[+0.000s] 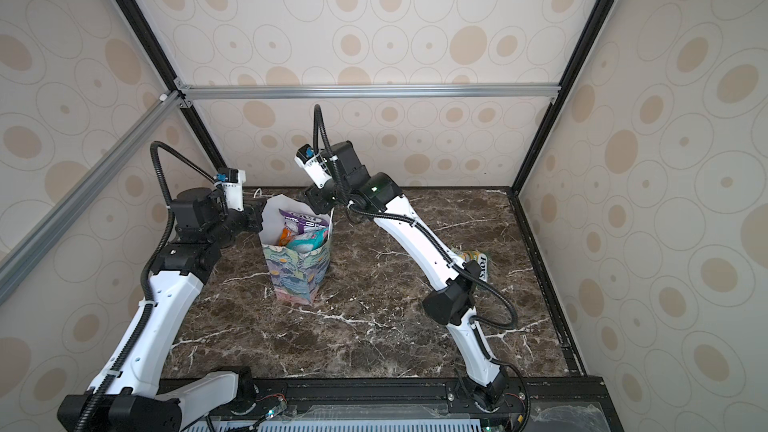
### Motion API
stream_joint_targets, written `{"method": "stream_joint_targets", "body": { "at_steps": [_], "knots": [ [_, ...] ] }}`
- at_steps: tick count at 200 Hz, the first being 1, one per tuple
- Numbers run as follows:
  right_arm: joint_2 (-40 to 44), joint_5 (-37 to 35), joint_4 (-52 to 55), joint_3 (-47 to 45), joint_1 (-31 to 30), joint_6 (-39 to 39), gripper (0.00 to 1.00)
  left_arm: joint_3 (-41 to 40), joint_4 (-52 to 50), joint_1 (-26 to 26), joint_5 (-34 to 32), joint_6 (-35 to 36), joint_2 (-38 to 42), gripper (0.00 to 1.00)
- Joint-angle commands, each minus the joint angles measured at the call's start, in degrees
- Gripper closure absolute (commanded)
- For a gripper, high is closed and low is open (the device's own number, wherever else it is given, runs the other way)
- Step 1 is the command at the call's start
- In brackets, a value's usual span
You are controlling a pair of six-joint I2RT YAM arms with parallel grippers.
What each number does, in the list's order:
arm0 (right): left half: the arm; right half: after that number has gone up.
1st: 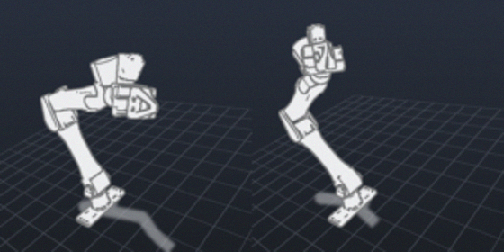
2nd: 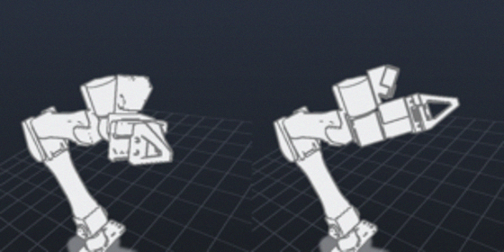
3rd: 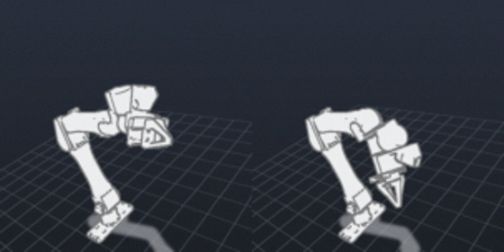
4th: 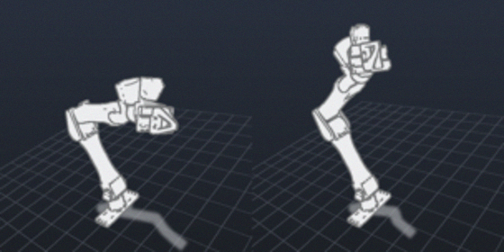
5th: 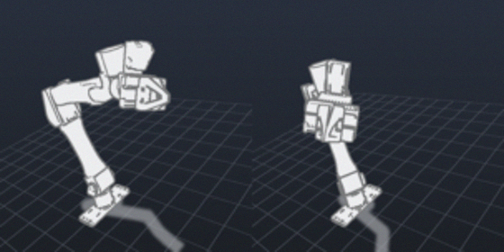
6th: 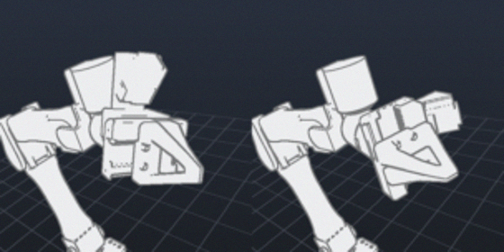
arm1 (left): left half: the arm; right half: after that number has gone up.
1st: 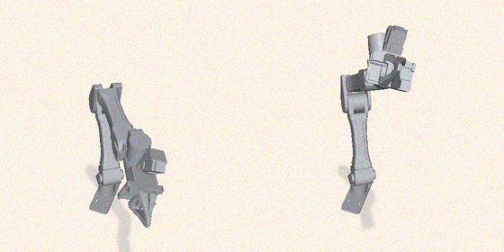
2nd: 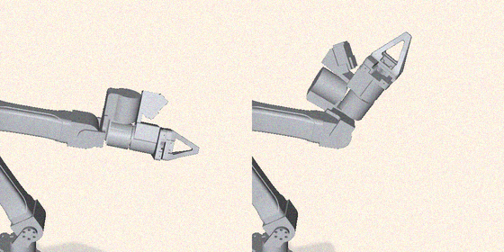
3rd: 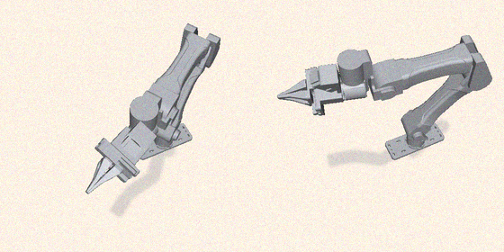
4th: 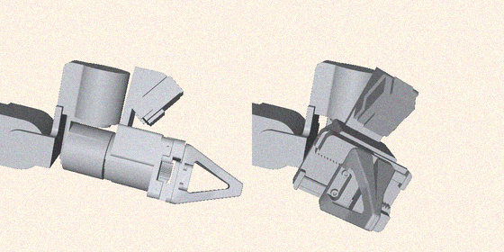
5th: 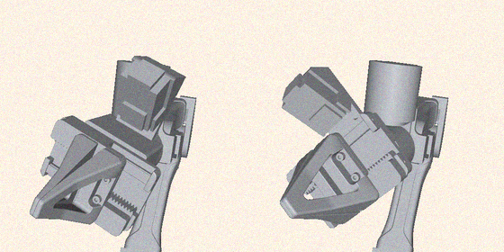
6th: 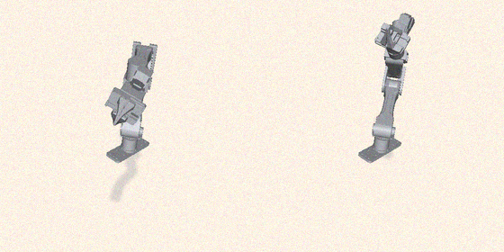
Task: Place the snacks into the paper bag
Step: Place the snack in the paper bag, then pick up the snack from the middle-right of the table.
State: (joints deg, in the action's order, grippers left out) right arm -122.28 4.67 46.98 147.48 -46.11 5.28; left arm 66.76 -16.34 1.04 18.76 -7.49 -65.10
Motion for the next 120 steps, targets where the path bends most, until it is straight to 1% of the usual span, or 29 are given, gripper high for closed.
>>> {"method": "stream_joint_targets", "body": {
  "at_steps": [1, 19, 44, 59, 65, 82, 91, 97, 105, 120],
  "knots": [
    [9.00, -7.39, 1.81, -4.50, 1.60, 1.64, 0.33, 0.74, -0.29, 0.04, 0.95, 1.07, -0.52, 1.00],
    [16.62, -6.62, 1.02, -14.92, 6.54, -2.55, 0.33, 0.87, -0.37, 0.08, 1.31, 0.98, -0.56, 1.00],
    [30.17, -4.47, -6.55, -37.79, 15.04, -8.79, 0.33, 0.74, -0.11, 0.04, 1.22, 0.81, -0.25, 1.00],
    [37.46, -3.94, -9.96, -49.06, 20.32, -12.79, 0.33, 0.65, -0.02, 0.02, 1.28, 0.80, -0.03, 1.00],
    [39.79, -4.97, -10.36, -52.98, 21.89, -13.65, 0.33, 0.65, -0.01, 0.02, 1.38, 0.80, -0.03, 1.00],
    [45.21, -11.41, -10.03, -62.79, 24.97, -15.20, 0.33, 0.70, -0.09, 0.02, 1.45, 0.80, -0.20, 1.00],
    [47.59, -12.50, -10.11, -68.12, 27.62, -17.09, 0.34, 0.74, -0.12, 0.05, 1.45, 0.81, -0.37, 1.00],
    [49.10, -11.56, -10.67, -71.80, 29.67, -18.51, 0.36, 0.74, -0.14, 0.02, 1.44, 0.81, -0.42, 1.00],
    [51.02, -9.68, -12.09, -76.67, 33.95, -20.60, 0.40, 0.74, -0.19, 0.03, 1.63, 0.81, -0.54, 1.00],
    [54.53, -6.00, -16.11, -85.67, 39.91, -23.25, 0.42, 0.83, -0.19, 0.03, 1.80, 0.81, -0.56, 1.00]
  ]
}}
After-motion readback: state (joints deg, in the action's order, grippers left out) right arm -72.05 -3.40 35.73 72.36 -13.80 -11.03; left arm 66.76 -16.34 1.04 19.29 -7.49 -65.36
